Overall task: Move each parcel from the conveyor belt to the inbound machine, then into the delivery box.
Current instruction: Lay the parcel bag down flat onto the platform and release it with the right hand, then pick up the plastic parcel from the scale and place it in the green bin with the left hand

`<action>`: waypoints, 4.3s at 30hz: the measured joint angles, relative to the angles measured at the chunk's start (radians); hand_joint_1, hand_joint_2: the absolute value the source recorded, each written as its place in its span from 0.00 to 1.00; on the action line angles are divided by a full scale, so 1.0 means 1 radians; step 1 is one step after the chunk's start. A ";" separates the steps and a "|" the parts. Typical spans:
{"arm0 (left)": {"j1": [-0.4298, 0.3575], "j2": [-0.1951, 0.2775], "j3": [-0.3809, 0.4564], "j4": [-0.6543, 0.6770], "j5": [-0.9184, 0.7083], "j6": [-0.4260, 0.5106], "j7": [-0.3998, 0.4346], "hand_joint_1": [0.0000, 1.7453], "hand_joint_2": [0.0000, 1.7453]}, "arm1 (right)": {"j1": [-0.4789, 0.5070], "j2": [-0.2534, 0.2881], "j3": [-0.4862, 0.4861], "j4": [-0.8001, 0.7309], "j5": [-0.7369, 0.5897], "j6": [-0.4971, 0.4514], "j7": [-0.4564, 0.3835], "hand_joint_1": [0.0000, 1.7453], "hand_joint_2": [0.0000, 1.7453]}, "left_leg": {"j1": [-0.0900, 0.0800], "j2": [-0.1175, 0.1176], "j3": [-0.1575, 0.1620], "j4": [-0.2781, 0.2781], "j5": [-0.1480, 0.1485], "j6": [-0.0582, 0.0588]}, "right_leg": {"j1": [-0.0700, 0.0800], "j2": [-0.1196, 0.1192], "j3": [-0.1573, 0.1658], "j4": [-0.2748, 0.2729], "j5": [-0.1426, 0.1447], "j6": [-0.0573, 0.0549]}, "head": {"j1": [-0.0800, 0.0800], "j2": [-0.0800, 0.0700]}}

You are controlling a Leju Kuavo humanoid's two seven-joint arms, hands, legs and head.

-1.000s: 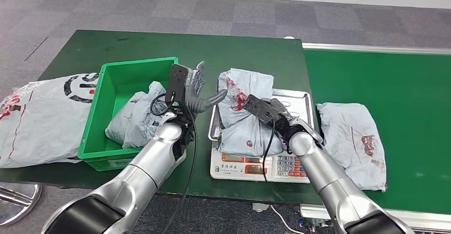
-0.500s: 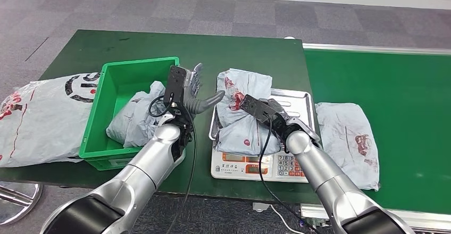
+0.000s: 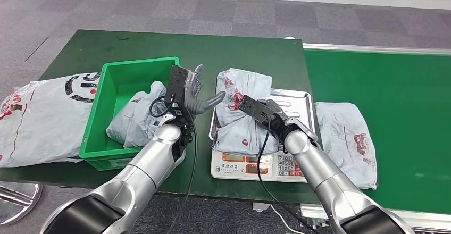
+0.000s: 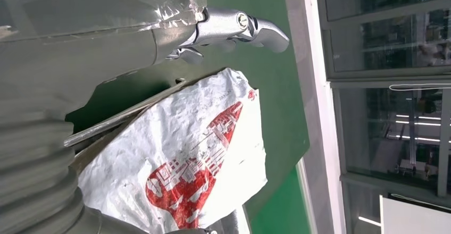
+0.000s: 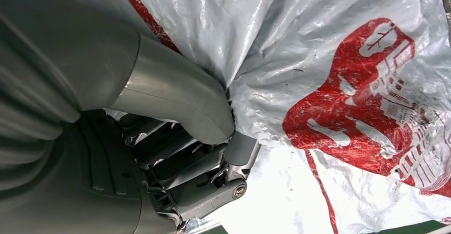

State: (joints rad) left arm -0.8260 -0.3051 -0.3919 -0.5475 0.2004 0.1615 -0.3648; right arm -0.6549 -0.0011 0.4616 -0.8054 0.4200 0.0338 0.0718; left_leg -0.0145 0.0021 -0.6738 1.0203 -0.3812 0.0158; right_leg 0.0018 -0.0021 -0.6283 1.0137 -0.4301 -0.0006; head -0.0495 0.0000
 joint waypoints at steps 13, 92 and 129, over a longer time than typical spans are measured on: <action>-0.003 0.011 -0.027 0.002 -0.008 0.051 -0.037 0.00 1.00 | 0.061 -0.053 -0.005 -0.176 -0.115 -0.277 -0.105 0.00 1.00 | -0.001 0.000 0.000 0.000 0.000 0.000 | -0.001 0.001 -0.001 0.000 0.000 0.000 | 0.000 0.000; -0.138 -0.053 -0.715 0.162 -0.620 -0.092 0.140 1.00 1.00 | 0.121 -0.291 -0.184 -0.323 -0.458 -0.355 -0.230 0.00 1.00 | -0.004 -0.006 -0.001 0.001 0.001 0.007 | -0.004 -0.007 0.001 -0.001 0.000 0.006 | 0.000 0.000; -0.245 0.057 -0.447 0.063 -0.808 0.279 0.265 1.00 1.00 | 0.089 -0.248 -0.187 -0.315 -0.427 -0.345 -0.227 0.00 1.00 | -0.004 -0.007 -0.003 0.001 0.002 0.007 | -0.004 -0.008 0.000 0.000 0.000 0.006 | 0.000 0.000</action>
State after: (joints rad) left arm -1.0710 -0.2479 -0.8386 -0.4846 -0.6081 0.4409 -0.0997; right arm -0.5661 -0.2496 0.2750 -1.1203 -0.0068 -0.3109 -0.1551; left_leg -0.0190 -0.0050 -0.6769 1.0210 -0.3790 0.0225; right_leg -0.0019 -0.0100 -0.6280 1.0133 -0.4298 0.0053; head -0.0492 0.0000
